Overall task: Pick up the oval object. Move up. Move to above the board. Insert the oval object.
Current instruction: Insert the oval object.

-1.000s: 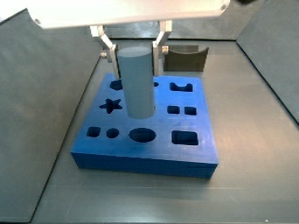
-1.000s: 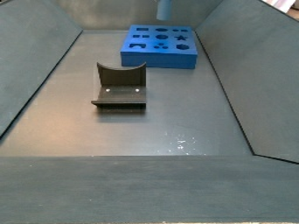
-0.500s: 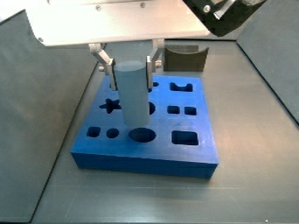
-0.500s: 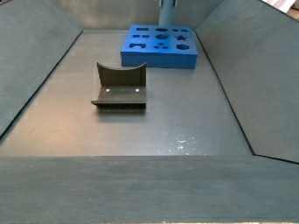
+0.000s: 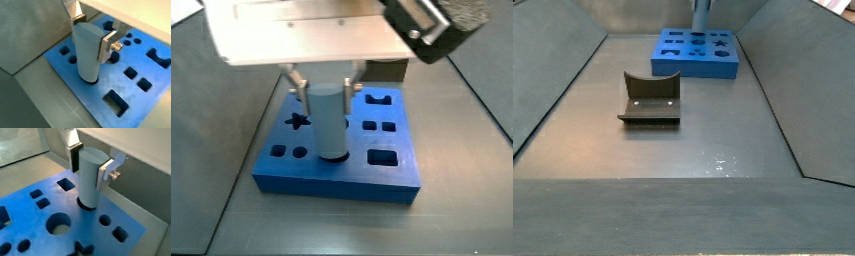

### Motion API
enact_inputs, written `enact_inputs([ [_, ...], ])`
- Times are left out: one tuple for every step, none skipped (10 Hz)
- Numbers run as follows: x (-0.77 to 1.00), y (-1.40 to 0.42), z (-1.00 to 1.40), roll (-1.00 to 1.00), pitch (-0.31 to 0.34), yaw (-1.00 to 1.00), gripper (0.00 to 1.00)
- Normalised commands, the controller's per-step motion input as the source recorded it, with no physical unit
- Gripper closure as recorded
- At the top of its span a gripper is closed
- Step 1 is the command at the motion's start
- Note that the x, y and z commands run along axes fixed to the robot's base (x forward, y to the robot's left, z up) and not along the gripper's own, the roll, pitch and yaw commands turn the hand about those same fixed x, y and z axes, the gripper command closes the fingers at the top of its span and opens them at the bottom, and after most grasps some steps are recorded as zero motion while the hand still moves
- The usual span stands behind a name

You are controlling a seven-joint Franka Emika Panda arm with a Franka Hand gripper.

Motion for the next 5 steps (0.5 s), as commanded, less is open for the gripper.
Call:
enact_inputs([
  [0.13, 0.02, 0.00, -0.01, 0.014, 0.00, 1.00],
  [-0.02, 0.00, -0.03, 0.04, 0.000, 0.00, 1.00],
  [-0.17, -0.08, -0.27, 0.15, -0.026, -0.04, 1.00],
  [-0.03, -0.04, -0.17, 0.06, -0.011, -0.11, 1.00],
  [0.00, -0.05, -0.02, 0.00, -0.003, 0.00, 1.00],
])
